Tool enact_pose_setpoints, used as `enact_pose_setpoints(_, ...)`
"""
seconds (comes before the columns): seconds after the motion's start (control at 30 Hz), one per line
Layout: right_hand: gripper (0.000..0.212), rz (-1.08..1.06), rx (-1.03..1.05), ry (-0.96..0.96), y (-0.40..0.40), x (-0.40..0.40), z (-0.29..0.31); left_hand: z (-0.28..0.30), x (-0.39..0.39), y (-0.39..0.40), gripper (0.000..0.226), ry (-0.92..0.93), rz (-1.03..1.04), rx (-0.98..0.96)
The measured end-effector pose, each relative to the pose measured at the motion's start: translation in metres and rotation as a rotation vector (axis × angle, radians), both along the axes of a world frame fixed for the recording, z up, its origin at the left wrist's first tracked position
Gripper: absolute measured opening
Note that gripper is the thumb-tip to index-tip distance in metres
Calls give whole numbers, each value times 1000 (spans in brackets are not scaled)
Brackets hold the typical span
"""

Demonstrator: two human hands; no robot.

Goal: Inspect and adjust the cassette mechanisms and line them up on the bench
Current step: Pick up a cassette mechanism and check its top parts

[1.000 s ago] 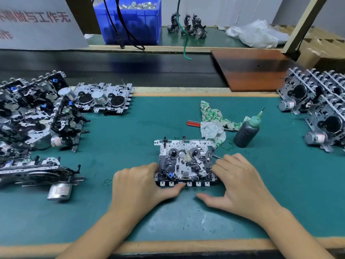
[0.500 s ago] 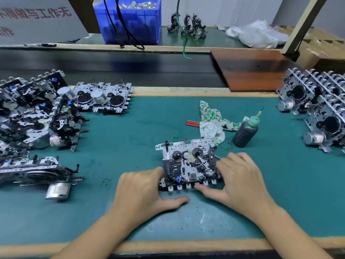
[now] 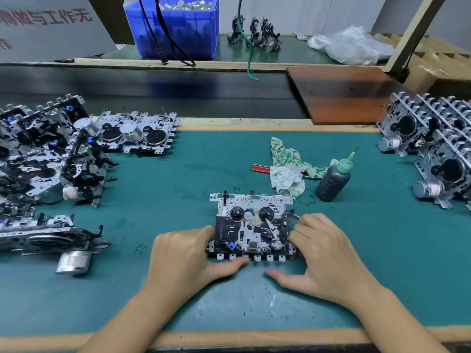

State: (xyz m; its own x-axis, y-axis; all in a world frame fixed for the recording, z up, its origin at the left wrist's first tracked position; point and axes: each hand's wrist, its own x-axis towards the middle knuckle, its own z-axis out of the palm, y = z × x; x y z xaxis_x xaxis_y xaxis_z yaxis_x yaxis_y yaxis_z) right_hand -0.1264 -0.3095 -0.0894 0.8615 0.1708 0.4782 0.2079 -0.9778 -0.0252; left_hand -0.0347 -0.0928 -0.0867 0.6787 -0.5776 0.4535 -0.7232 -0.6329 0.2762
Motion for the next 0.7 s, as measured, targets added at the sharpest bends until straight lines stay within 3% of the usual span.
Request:
enact_pose_setpoints(0.17, 50, -87, -30, -46, 2, 0, -3, 2, 9, 12, 56, 40, -196, 47)
enact_pose_setpoints(0.5, 56, 28, 106, 61, 1, -6, 3, -4, 3, 12, 51, -21, -125, 17)
enact_pose_setpoints(0.7, 51, -49, 70, -17, 5, -3, 0, 3, 2, 10, 68, 21, -157, 42)
